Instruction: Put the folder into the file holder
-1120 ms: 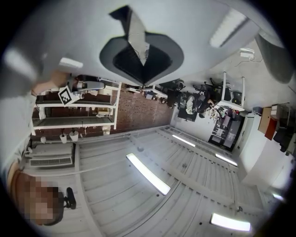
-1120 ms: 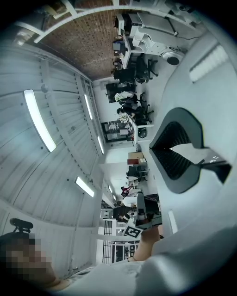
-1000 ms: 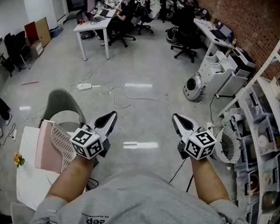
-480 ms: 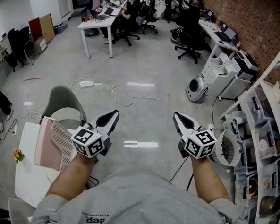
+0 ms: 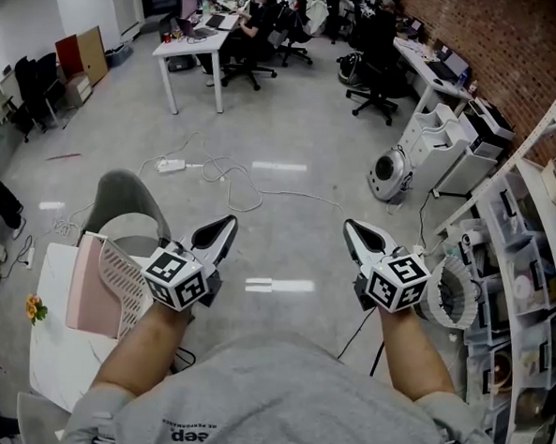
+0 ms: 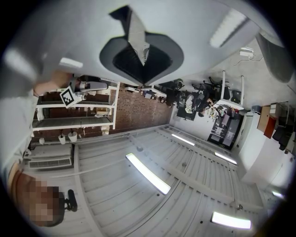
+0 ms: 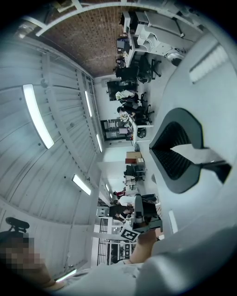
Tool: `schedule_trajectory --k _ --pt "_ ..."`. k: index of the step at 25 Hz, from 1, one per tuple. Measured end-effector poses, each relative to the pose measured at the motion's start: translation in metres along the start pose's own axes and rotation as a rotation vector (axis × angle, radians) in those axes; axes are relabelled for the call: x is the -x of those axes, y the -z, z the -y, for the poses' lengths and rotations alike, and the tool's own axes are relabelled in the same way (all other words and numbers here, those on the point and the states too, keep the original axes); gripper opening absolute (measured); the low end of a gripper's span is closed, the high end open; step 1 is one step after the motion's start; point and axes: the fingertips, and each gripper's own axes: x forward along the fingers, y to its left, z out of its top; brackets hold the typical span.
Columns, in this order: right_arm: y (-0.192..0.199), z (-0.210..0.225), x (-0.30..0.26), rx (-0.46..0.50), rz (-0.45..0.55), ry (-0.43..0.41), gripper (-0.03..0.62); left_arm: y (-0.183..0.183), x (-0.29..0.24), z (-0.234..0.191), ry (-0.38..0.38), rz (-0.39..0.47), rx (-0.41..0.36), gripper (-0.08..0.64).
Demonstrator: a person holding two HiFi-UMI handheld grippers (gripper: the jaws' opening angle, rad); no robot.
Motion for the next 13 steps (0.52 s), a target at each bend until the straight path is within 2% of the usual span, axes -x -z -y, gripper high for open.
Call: schedule_trajectory --k 13 --pt "-0.0031 -0.0016 -0.0013 0.007 -0.001 -0.017 0.003 -0.0061 0.0005 0.0005 -0.005 0.008 -0.002 0.058"
